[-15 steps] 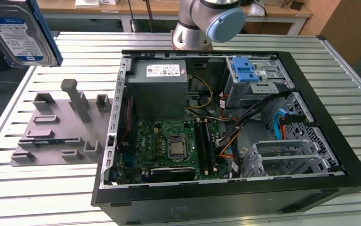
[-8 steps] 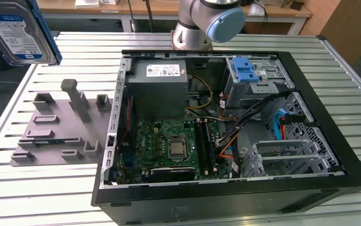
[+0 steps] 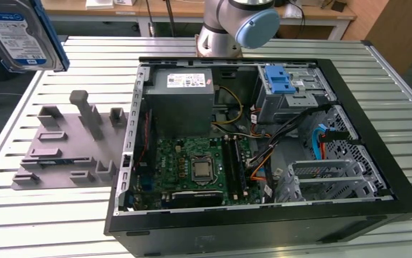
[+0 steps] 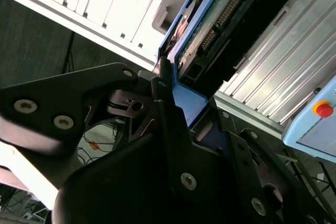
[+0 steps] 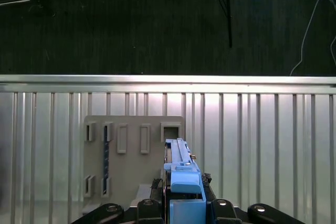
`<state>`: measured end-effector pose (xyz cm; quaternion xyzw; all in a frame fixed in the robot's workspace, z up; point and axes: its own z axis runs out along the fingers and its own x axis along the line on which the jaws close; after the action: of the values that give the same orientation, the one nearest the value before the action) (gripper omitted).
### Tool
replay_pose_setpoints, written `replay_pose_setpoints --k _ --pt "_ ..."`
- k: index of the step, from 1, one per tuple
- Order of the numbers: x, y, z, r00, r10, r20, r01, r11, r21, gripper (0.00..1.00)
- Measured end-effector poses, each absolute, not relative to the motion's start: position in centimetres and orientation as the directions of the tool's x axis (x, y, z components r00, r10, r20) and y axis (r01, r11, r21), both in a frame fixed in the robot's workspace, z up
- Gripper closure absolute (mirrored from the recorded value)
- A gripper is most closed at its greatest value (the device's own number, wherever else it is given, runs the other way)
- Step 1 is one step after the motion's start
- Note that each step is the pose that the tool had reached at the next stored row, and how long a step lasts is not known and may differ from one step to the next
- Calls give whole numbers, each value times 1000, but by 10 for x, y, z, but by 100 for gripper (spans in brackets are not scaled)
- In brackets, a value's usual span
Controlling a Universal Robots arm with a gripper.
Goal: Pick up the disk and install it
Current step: 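Pick up the disk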
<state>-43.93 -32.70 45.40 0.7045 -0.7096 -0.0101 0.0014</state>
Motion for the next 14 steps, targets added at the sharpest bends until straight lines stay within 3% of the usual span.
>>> replay_pose_setpoints --k 14 --pt "-439 -327 467 -7 -1000 -12 -1000 7 16 64"
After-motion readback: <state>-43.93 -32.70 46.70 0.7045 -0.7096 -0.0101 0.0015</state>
